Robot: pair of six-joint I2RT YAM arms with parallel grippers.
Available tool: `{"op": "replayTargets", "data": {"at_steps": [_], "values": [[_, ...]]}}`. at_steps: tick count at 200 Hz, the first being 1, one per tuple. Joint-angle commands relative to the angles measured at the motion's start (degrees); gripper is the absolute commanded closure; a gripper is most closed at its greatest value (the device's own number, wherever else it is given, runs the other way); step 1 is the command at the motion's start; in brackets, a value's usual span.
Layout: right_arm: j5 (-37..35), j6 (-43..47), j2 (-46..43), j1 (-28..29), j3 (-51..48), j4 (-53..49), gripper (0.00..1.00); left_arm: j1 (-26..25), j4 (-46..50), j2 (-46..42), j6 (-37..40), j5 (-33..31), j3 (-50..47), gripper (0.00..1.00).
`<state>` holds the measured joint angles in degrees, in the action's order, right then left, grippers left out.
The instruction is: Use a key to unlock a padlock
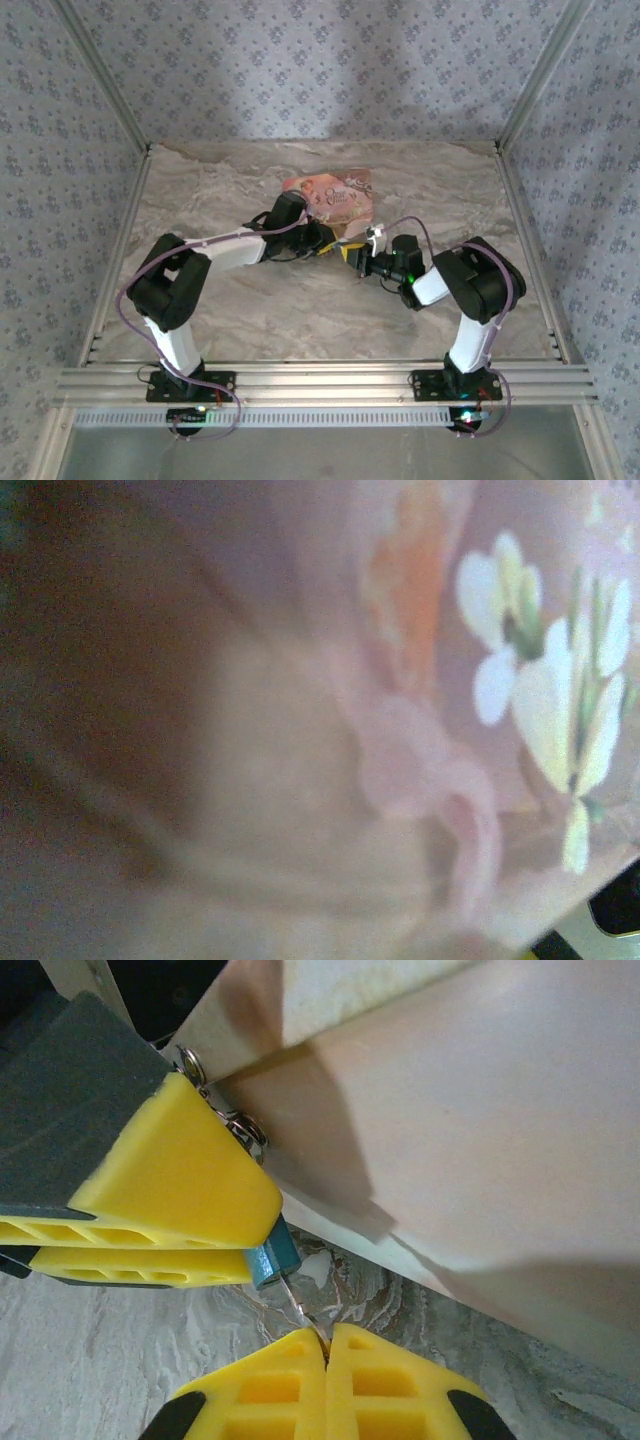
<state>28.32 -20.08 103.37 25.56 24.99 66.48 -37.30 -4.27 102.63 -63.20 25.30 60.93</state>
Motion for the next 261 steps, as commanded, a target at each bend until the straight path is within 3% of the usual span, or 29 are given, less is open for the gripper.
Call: {"op": "replayTargets", "data": {"at_steps": [1,180,212,261], "values": [[-0.4,1.6,-2.1,-0.4,3.0,2.8,1.0,-2.5,3.5,-0.1,0.9,7.8,1.5,0.93],[-2.3,-1.7,-2.5,2.1,9.2,4.6,1.0,-2.9,3.0,1.1,1.1,8.3,1.0,0.93],[-4.3,-0.1,-2.2,2.7,6.9,2.0,1.0,-2.6,2.1,2.2,1.4,8.1,1.1,0.93],[-6.5,-3.0,2.7,3.2,1.5,6.4,1.0,-2.5,-0.2,5.4,1.2,7.9,0.5,0.93]]}}
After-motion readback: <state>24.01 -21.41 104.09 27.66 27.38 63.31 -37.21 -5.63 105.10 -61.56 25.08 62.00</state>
